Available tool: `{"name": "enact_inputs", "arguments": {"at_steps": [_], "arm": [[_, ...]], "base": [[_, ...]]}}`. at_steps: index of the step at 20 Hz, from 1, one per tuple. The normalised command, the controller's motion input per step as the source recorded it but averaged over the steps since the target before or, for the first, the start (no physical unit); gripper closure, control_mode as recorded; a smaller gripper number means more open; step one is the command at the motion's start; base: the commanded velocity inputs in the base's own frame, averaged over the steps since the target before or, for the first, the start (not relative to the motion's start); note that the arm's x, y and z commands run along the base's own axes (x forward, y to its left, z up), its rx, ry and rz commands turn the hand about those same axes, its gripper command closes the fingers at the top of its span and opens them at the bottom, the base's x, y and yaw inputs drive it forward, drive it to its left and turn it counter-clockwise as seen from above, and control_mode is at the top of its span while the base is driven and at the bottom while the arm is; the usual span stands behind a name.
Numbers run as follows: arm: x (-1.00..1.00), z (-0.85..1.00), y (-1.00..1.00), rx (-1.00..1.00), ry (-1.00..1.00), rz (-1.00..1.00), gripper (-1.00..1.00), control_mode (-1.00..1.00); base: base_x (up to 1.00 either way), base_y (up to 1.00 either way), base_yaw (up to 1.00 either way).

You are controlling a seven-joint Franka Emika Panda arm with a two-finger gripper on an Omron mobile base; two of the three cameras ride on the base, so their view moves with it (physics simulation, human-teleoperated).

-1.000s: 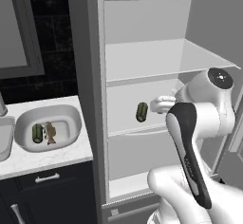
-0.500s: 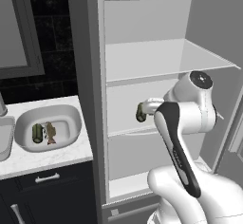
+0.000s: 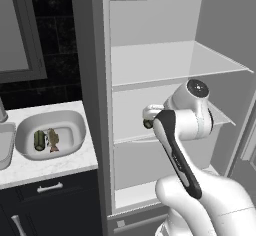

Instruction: Place one cucumber and one fish in each tupperware on the nearby counter, to pack two identical lunches.

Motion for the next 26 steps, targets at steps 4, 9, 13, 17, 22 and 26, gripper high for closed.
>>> {"name": "enact_inputs", "arguments": {"at_steps": [4, 9, 13, 17, 22, 26], "arm": [[0.34, -0.18, 0.00, 0.00, 0.02, 0.00, -1.00, -1.00], [0.29, -0.25, 0.00, 0.00, 0.04, 0.00, -1.00, -1.00], [0.35, -0.29, 0.00, 0.00, 0.07, 0.00, -1.00, -1.00], [0.40, -0.21, 0.03, 0.00, 0.06, 0.00, -1.00, -1.00], [0.31, -0.20, 0.00, 0.00, 0.02, 0.00, -1.00, -1.00], [0.22, -0.26, 0.00, 0.00, 0.00, 0.00, -1.00, -1.00]], "base": [[0.00, 0.00, 0.00], [0.00, 0.00, 0.00], [0.00, 0.00, 0.00], [0.00, 0.00, 0.00], [0.00, 0.00, 0.00], [0.00, 0.00, 0.00]]}}
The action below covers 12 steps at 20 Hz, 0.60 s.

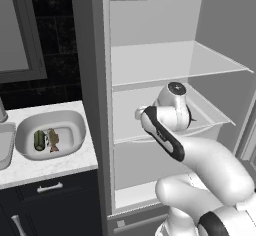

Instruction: Place one cucumber and one fish in each tupperware on the nearby counter, to pack two identical lunches.

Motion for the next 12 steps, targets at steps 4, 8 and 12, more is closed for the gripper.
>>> {"name": "enact_inputs", "arguments": {"at_steps": [4, 8, 12], "arm": [[0.28, -0.34, 0.04, 0.00, 0.00, 0.00, -1.00, -1.00], [0.38, -0.36, 0.00, 0.00, 0.00, 0.00, -1.00, -1.00], [0.33, -0.27, 0.00, 0.00, 0.00, 0.00, -1.00, -1.00]], "base": [[0.00, 0.00, 0.00], [0.00, 0.00, 0.00], [0.00, 0.00, 0.00]]}}
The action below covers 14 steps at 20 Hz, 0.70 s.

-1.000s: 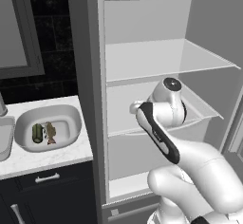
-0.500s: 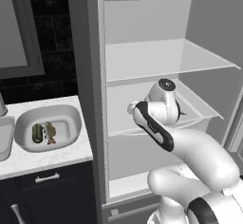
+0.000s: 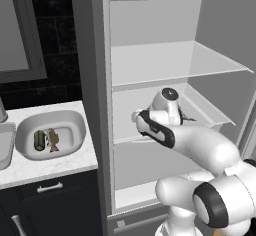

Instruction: Place one cucumber and one fish in each tupperware on the nearby counter, to pack two identical lunches.

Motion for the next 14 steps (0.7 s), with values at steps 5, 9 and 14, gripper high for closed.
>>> {"name": "enact_inputs", "arguments": {"at_steps": [5, 9, 14], "arm": [[0.24, -0.20, 0.03, 0.00, 0.00, 0.00, 1.00, -1.00], [0.12, -0.26, 0.07, 0.00, 0.00, 0.00, 1.00, -1.00], [-0.41, -0.34, -0.01, 0.00, -0.11, 0.00, 1.00, -1.00]], "base": [[0.00, 0.00, 0.00], [0.00, 0.00, 0.00], [0.00, 0.00, 0.00]]}}
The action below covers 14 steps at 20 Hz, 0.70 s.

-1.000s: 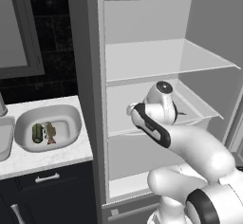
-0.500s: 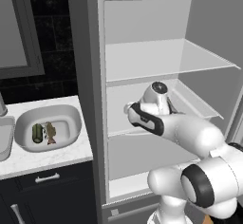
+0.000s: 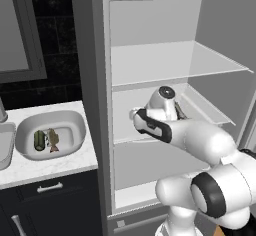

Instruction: Place one cucumber and one fish in each tupperware on the nearby counter, to pack two identical lunches.

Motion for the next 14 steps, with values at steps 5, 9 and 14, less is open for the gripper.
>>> {"name": "enact_inputs", "arguments": {"at_steps": [5, 9, 14], "arm": [[-0.78, -0.06, -0.19, 0.00, -0.16, 0.00, 1.00, -1.00], [-0.96, 0.84, -0.33, 0.05, -0.06, 0.06, 1.00, -1.00], [-1.00, 1.00, -0.07, 0.00, 0.00, 0.07, 1.00, -1.00]], "base": [[0.00, 0.00, 0.00], [0.00, 0.00, 0.00], [0.00, 0.00, 0.00]]}}
